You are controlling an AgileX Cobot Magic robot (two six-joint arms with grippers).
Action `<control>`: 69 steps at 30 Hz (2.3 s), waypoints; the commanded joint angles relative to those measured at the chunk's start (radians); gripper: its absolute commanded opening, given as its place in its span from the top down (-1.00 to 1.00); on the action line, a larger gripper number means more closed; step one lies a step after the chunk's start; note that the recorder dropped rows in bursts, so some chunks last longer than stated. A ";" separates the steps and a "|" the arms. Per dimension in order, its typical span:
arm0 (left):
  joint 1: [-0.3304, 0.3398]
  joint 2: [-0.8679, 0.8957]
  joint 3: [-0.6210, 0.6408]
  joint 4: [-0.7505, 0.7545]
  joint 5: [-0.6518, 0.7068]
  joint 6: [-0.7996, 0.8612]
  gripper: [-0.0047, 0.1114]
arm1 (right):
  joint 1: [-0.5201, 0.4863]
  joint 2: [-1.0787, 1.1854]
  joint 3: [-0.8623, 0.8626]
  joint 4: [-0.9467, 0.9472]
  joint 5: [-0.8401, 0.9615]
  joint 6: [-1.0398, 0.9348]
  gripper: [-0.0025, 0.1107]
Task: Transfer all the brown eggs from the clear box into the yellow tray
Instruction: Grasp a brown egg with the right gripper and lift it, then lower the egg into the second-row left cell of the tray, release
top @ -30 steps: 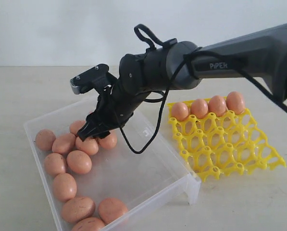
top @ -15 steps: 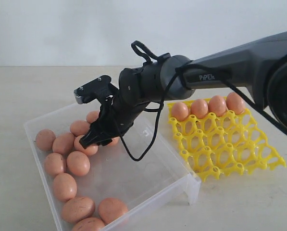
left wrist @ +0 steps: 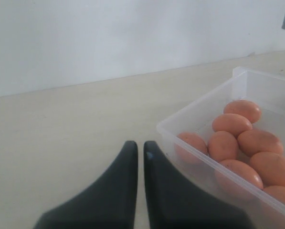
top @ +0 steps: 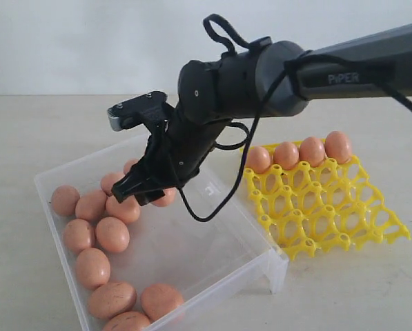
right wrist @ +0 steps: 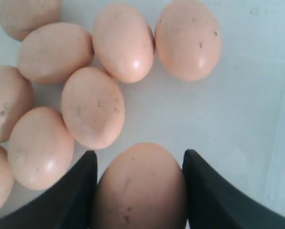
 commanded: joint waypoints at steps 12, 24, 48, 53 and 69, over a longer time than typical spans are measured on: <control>-0.003 -0.003 0.004 -0.007 -0.009 -0.001 0.85 | -0.007 -0.618 0.925 0.193 -1.271 0.013 0.96; -0.003 -0.003 0.004 -0.007 -0.009 -0.001 0.85 | -0.118 -0.686 1.012 0.661 -1.795 -0.103 0.96; -0.003 -0.003 0.004 -0.007 -0.009 -0.001 0.85 | -0.565 -0.388 0.665 -1.955 -1.291 1.611 0.96; -0.003 -0.003 0.004 -0.007 -0.009 -0.001 0.85 | -0.565 -0.314 0.665 -1.803 -1.253 1.490 0.96; -0.003 -0.003 0.004 -0.007 -0.009 -0.001 0.85 | -0.565 -0.220 0.665 -1.541 -1.326 1.147 0.96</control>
